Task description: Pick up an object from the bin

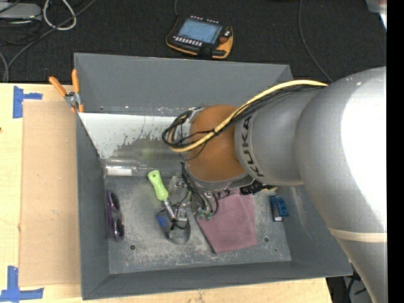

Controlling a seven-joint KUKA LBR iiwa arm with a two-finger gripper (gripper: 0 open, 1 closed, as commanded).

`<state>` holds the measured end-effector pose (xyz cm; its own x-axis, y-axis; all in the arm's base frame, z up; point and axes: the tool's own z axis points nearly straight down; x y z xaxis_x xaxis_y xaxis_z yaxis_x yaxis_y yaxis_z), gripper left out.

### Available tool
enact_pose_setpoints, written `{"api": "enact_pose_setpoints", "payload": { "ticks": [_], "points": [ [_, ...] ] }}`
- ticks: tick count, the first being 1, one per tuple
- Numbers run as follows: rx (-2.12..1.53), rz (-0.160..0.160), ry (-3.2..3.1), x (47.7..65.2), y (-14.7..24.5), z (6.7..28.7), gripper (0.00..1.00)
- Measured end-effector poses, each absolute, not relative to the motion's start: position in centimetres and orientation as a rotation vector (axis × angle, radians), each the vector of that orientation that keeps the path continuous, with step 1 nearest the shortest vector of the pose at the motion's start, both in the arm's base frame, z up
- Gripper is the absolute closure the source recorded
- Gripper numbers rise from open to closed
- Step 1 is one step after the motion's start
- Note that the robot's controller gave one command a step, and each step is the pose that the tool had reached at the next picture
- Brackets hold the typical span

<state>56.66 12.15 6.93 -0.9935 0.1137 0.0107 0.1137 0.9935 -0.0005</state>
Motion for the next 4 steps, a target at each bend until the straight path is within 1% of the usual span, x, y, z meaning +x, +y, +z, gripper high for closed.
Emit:
{"api": "enact_pose_setpoints", "payload": {
  "ticks": [1,2,3,4],
  "points": [
    [-0.341,-0.003,-3.123,57.8,11.3,6.8,0.00],
    [-0.190,-0.002,-3.123,56.7,12.1,6.9,1.00],
    [-0.191,-0.002,-3.123,56.7,12.1,6.9,1.00],
    [-0.192,0.001,-3.115,56.4,12.0,8.8,1.00]
  ]
}}
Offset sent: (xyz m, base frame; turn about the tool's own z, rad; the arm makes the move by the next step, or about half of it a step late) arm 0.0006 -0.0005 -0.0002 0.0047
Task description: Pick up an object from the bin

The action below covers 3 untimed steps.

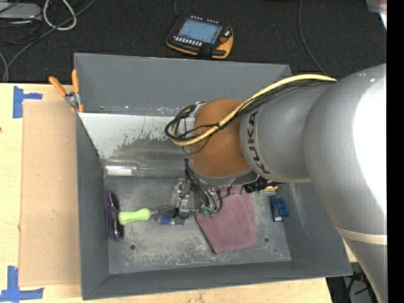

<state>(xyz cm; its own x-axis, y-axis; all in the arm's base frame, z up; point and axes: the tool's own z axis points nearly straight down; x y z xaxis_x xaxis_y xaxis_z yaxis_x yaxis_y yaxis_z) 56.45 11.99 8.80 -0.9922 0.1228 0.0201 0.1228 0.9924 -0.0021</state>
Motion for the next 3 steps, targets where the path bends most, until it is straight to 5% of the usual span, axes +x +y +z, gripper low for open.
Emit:
{"api": "enact_pose_setpoints", "payload": {
  "ticks": [3],
  "points": [
    [-0.197,-0.002,-3.122,56.7,11.9,17.6,1.00]
  ]
}}
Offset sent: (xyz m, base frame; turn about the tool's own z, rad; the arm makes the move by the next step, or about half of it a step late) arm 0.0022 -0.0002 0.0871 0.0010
